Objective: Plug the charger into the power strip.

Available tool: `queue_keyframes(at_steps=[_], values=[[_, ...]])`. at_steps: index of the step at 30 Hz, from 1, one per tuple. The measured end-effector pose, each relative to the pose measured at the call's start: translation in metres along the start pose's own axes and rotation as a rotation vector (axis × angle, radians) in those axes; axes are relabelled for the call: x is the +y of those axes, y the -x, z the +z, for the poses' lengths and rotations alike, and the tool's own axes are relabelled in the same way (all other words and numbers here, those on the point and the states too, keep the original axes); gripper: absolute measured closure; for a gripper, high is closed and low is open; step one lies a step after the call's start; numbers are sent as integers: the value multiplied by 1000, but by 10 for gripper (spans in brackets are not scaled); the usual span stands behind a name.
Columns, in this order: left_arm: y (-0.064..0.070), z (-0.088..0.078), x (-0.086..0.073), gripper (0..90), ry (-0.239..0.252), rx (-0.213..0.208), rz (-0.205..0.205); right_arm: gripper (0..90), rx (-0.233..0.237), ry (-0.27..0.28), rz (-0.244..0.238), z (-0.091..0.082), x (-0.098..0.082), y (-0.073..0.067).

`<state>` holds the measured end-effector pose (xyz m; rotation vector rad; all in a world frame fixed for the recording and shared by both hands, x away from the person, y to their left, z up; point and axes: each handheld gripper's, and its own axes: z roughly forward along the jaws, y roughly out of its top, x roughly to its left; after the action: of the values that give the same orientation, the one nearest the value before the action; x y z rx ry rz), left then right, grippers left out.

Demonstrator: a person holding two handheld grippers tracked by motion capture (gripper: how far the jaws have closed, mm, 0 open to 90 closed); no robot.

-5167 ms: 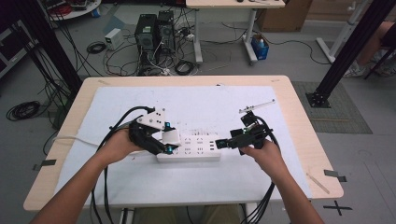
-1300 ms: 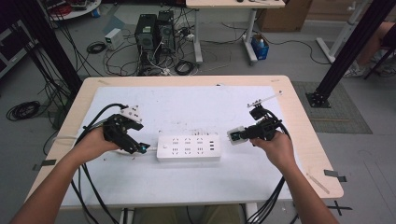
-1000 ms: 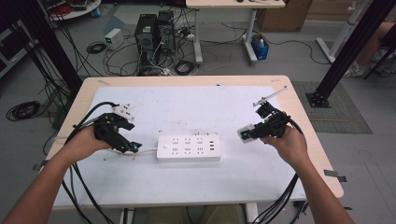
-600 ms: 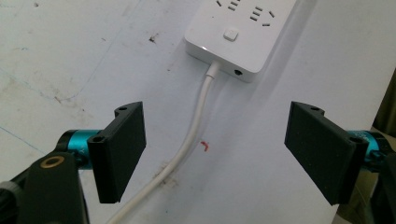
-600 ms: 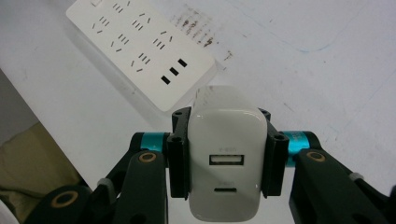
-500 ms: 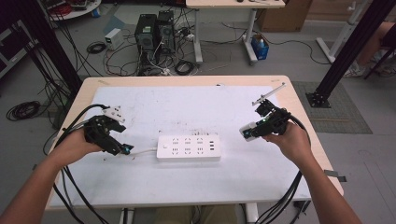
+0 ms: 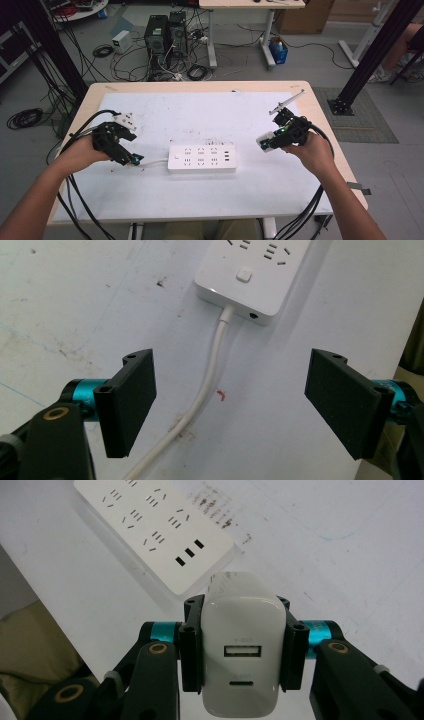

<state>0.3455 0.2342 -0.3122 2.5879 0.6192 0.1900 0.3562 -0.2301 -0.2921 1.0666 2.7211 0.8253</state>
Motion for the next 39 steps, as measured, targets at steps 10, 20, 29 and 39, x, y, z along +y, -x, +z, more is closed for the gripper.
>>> queue_keyframes(at_steps=[10, 20, 29, 39], values=[[-10, -2, -2, 207, -8, 7, 11, 621, -1, -31, -72, 3, 24, -11], [-8, 3, -7, 207, -18, 8, 11, 621, 37, -80, -207, 20, 55, -26], [-4, 11, -14, 207, -29, -14, 30, 621, 67, -158, -384, 54, 80, -43], [-1, 19, -18, 207, -45, -7, 52, 622, 82, -285, -542, 109, 100, -54]])
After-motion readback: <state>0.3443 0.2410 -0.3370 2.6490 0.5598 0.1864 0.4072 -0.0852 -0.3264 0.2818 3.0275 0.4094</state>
